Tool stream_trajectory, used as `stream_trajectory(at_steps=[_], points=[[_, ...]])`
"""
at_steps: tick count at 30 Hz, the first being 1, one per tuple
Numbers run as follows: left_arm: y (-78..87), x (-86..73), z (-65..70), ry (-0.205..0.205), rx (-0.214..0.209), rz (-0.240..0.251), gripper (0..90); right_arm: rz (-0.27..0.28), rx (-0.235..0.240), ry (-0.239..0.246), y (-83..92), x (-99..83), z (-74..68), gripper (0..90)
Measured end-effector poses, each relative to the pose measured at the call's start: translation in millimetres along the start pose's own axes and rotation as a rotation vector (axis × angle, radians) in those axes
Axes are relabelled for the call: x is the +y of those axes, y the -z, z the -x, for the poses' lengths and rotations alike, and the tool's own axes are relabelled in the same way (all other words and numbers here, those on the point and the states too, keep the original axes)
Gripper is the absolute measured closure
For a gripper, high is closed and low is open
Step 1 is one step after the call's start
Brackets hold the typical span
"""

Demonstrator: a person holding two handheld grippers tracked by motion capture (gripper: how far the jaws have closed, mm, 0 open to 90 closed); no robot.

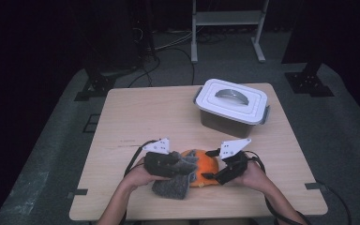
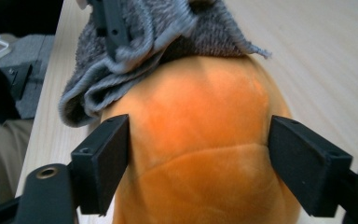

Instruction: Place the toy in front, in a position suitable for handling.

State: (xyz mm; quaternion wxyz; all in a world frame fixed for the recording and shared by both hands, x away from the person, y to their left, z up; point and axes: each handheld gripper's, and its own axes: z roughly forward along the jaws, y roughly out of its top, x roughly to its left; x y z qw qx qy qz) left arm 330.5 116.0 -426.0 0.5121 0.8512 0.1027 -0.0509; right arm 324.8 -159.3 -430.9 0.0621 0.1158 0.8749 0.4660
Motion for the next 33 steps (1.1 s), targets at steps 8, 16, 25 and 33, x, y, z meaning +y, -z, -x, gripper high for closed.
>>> stream_trajectory(at_steps=[8,16,25,33], points=[[25.5,-15.2,-7.7,0.029,0.081,-0.025,66.5,0.003,0.015,0.002,0.1,-11.3,5.7,34.6],[47.9,-19.8,-15.4,0.076,0.122,0.025,66.6,-0.005,0.006,0.032,0.1,-9.5,3.1,34.3],[8.3,16.7,-5.4,-0.021,0.027,0.066,66.4,-0.008,-0.002,0.069,0.4,-10.1,-0.7,34.1],[10.3,0.8,-8.7,0.022,0.029,0.030,64.8,-0.015,0.006,0.108,2.6,-14.1,-2.7,36.8]])
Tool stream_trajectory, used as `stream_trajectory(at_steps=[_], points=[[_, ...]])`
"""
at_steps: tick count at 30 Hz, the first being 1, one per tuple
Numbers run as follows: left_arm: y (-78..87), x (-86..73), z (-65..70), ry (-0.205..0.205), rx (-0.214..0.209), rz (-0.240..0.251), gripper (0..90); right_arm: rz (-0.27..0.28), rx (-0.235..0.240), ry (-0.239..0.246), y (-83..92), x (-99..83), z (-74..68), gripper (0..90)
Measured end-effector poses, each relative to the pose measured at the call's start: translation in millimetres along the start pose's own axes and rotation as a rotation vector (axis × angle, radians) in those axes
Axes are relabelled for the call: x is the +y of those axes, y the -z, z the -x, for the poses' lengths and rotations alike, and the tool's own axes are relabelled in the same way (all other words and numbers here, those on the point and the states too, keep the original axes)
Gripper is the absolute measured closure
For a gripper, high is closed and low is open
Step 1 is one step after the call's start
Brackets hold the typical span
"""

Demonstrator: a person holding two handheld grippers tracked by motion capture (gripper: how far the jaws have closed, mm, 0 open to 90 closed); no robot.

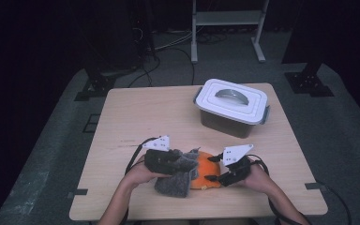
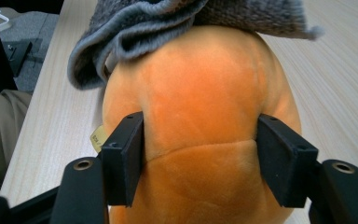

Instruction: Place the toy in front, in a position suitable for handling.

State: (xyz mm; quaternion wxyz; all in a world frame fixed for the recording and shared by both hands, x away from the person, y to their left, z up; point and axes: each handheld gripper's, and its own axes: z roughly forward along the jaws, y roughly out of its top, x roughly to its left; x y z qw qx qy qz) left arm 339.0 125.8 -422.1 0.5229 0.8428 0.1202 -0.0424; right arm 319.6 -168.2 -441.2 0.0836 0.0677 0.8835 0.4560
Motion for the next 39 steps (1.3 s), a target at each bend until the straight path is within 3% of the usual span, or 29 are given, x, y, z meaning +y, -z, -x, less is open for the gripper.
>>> stream_trajectory(at_steps=[7,11,19,21,23,26,30,34,36,39], points=[[21.2,-17.7,-4.1,0.037,0.061,-0.047,66.4,0.009,0.004,-0.010,0.1,-1.6,0.9,36.8],[23.5,-11.6,-2.4,0.028,0.054,-0.025,67.4,0.007,-0.001,-0.011,-0.7,-0.9,-0.1,36.8],[-0.3,31.6,12.8,-0.075,-0.010,0.025,67.7,0.011,-0.005,-0.011,-1.3,-0.8,-2.4,36.7],[-7.0,34.4,12.7,-0.088,-0.007,0.005,67.6,0.009,-0.007,-0.005,-1.2,-0.8,-2.3,36.7],[-14.4,30.1,8.7,-0.073,0.007,-0.032,66.8,0.010,-0.007,-0.007,-1.1,-1.1,-2.6,36.6],[-17.5,21.5,6.2,-0.046,0.003,-0.019,58.9,0.009,-0.006,-0.006,-1.1,-1.2,-3.1,36.4],[-14.0,23.0,10.5,-0.058,0.070,-0.040,36.6,0.010,-0.007,-0.004,-1.3,-0.9,-2.6,36.4],[-4.9,20.7,11.9,-0.056,0.103,-0.046,32.6,0.008,-0.008,-0.004,-0.6,-1.3,-3.4,36.3],[-0.1,15.3,11.9,-0.046,0.117,-0.046,34.1,0.009,-0.007,-0.003,-0.4,-1.6,-3.0,36.2],[4.7,4.2,12.9,-0.042,0.137,-0.048,59.2,0.013,-0.007,-0.005,-0.8,-1.6,-2.7,36.0]])
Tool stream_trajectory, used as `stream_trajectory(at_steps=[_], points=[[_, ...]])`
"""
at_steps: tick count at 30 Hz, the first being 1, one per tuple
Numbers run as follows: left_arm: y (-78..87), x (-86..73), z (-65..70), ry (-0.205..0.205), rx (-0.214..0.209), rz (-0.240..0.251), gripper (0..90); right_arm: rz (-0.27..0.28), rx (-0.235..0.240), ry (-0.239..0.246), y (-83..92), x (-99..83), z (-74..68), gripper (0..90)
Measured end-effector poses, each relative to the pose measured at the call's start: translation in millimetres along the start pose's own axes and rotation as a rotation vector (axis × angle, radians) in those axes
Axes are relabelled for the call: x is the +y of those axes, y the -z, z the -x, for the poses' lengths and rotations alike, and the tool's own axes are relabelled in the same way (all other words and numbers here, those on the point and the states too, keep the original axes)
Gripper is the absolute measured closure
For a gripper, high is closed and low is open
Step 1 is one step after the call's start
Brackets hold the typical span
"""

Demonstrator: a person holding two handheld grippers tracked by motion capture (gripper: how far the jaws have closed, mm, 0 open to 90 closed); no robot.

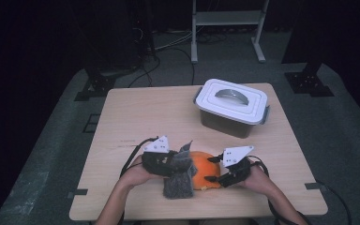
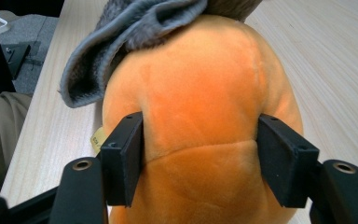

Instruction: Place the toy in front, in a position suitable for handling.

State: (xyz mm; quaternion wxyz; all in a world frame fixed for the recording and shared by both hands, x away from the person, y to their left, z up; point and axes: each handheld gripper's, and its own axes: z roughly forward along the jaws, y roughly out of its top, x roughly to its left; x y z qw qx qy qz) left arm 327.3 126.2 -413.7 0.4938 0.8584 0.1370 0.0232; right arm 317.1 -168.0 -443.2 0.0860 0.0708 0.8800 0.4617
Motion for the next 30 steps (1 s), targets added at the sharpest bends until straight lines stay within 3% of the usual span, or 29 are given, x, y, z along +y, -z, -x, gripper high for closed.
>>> stream_trajectory(at_steps=[3,8,14,17,20,22,30], points=[[3.0,-6.5,1.1,-0.001,0.009,0.012,70.3,0.000,-0.002,0.006,-1.0,0.9,-0.7,35.9],[8.9,-2.8,-4.4,0.005,0.025,0.013,73.2,0.004,-0.004,-0.005,-1.7,1.4,-0.4,36.0],[-2.7,23.3,2.6,-0.040,-0.035,0.066,73.7,0.000,-0.006,-0.002,-2.8,2.9,-1.0,36.0],[-15.0,29.9,7.4,-0.066,-0.050,0.041,73.6,-0.004,-0.009,0.005,-2.4,2.7,-1.6,36.0],[-19.0,21.8,5.6,-0.072,-0.047,0.011,73.5,-0.005,-0.002,0.010,-2.3,2.0,-2.2,36.1],[-13.4,13.8,2.5,-0.050,-0.043,0.025,73.2,-0.001,0.001,0.016,-3.0,2.1,-3.1,36.1],[10.1,-22.4,-3.0,0.011,-0.001,0.007,72.7,-0.005,0.000,0.026,-4.6,4.5,-4.6,36.2]])
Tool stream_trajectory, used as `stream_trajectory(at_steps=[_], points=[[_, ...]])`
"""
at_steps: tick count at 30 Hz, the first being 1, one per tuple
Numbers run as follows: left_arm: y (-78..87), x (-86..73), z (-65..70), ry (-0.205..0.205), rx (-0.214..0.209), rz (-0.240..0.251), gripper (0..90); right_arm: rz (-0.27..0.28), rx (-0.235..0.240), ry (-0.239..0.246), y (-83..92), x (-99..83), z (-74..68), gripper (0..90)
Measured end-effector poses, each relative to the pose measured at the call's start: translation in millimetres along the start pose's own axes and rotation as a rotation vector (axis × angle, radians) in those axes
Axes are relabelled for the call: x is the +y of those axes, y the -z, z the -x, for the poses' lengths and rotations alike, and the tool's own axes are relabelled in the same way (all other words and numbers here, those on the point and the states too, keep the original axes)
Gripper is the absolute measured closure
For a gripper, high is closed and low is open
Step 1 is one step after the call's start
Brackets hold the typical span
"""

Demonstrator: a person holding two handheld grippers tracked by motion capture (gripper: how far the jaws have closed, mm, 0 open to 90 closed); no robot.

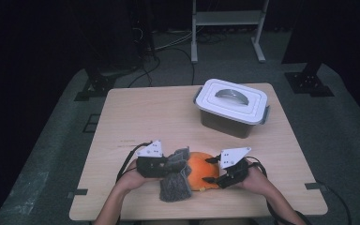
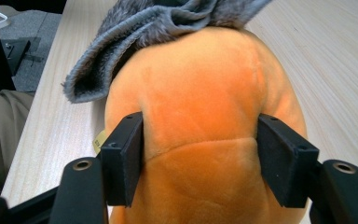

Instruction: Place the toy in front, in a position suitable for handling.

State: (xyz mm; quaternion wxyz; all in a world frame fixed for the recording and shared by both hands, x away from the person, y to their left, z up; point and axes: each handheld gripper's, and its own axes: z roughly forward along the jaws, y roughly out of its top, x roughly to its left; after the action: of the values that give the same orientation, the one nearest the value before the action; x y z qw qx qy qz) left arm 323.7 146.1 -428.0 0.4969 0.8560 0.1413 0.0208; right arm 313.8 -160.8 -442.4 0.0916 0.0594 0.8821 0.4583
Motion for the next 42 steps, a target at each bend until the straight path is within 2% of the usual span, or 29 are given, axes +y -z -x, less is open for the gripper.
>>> stream_trajectory(at_steps=[5,12,17,20,22,25,28,31,33,37,40,42], points=[[4.6,1.8,0.2,0.001,-0.003,0.003,72.8,-0.004,-0.005,0.007,-1.3,2.6,-1.4,36.7],[-3.8,22.8,10.6,-0.047,-0.059,0.045,72.0,-0.015,-0.020,0.039,-6.5,8.2,-6.6,36.0],[-7.1,16.7,7.5,-0.054,-0.039,-0.022,72.2,0.001,-0.003,-0.009,-2.6,9.0,-3.9,23.6],[-1.0,9.6,3.9,-0.030,-0.022,-0.022,72.2,0.027,0.012,-0.038,6.5,8.4,0.5,19.2],[2.8,6.2,2.0,-0.021,-0.014,-0.022,72.2,-0.001,-0.001,-0.063,9.3,5.3,4.1,18.5],[4.2,6.0,2.7,-0.025,-0.008,-0.030,72.0,-0.004,0.016,-0.095,6.4,0.2,6.7,18.1],[4.6,11.6,5.2,-0.037,-0.014,-0.030,72.0,-0.005,0.020,-0.091,0.5,3.1,4.8,23.8],[4.3,21.7,9.8,-0.058,-0.022,-0.029,72.0,-0.015,0.011,-0.068,-2.1,3.1,3.2,38.1],[1.3,29.2,13.9,-0.082,-0.026,-0.043,72.0,-0.026,0.000,-0.058,-2.2,4.6,2.2,44.1],[-6.7,44.6,23.1,-0.124,-0.054,-0.040,72.0,-0.022,-0.010,-0.048,-2.3,7.7,1.0,48.3],[-17.8,54.1,29.5,-0.155,-0.075,-0.060,71.9,-0.028,-0.013,-0.018,-4.7,12.5,-1.8,48.6],[-24.7,57.6,31.3,-0.164,-0.089,-0.074,71.9,-0.034,-0.014,-0.019,-5.8,13.6,-3.6,48.8]])
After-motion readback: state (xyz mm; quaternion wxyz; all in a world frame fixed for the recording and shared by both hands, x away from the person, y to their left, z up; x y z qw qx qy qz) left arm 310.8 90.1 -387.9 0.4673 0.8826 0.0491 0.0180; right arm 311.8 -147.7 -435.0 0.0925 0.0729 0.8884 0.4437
